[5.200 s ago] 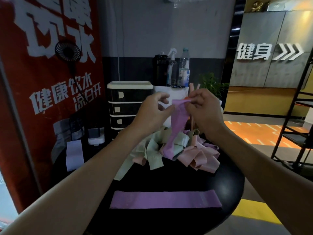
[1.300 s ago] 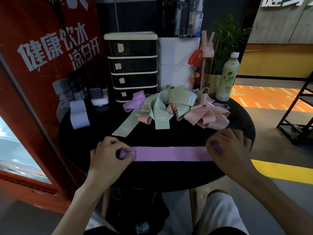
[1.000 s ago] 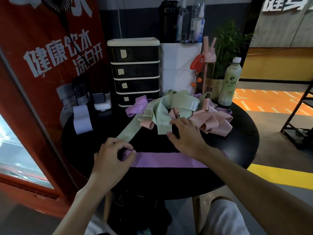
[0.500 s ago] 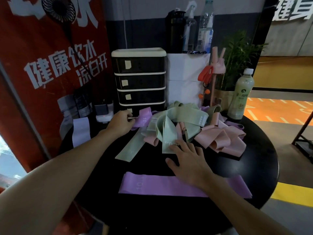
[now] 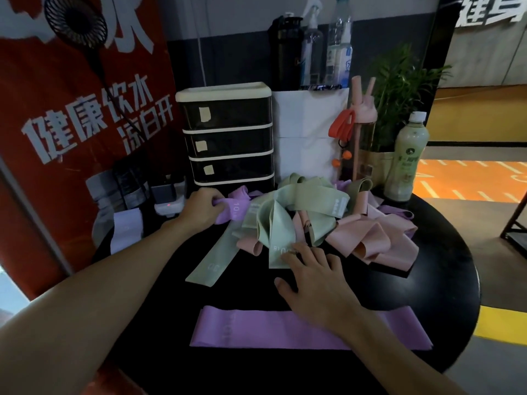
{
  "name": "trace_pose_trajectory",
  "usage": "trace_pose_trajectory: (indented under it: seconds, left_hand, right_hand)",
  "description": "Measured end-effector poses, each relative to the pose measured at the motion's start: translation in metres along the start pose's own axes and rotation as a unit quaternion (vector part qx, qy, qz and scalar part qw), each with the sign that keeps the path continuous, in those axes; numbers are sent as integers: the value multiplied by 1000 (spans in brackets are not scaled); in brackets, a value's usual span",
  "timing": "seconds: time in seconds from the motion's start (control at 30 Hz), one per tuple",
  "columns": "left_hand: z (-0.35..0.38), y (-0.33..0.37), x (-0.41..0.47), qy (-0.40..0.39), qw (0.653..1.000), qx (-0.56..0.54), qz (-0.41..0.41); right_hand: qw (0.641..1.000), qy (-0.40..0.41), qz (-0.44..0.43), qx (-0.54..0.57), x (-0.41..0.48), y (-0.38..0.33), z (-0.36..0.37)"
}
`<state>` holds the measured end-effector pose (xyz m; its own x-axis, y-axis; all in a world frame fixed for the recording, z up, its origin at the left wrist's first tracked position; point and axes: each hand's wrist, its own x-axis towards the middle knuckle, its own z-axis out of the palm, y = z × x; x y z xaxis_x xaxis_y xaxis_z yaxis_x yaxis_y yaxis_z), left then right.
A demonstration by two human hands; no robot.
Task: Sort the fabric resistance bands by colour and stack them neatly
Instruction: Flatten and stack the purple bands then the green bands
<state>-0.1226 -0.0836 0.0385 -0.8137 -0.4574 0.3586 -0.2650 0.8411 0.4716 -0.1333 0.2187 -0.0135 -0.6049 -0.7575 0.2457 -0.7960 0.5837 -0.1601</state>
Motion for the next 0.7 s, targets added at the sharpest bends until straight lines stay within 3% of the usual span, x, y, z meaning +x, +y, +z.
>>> trace_pose_trajectory:
  seconds: [0.27, 0.47, 0.6, 0.7]
  left_hand:
    - [-61, 49, -30, 64, 991, -56, 107]
    - [-104, 79, -58, 73, 982, -123, 125]
    - [-118, 98, -78, 88, 973, -182, 109]
    - [-123, 109, -90, 82, 963, -241, 91]
  right_hand:
    - [1000, -10, 7, 21, 0, 0, -4]
    - [989, 0, 82, 124, 2, -1, -16]
    - [985, 12, 106, 132, 10, -2, -39]
    - [948, 33, 106, 297, 17, -16, -69]
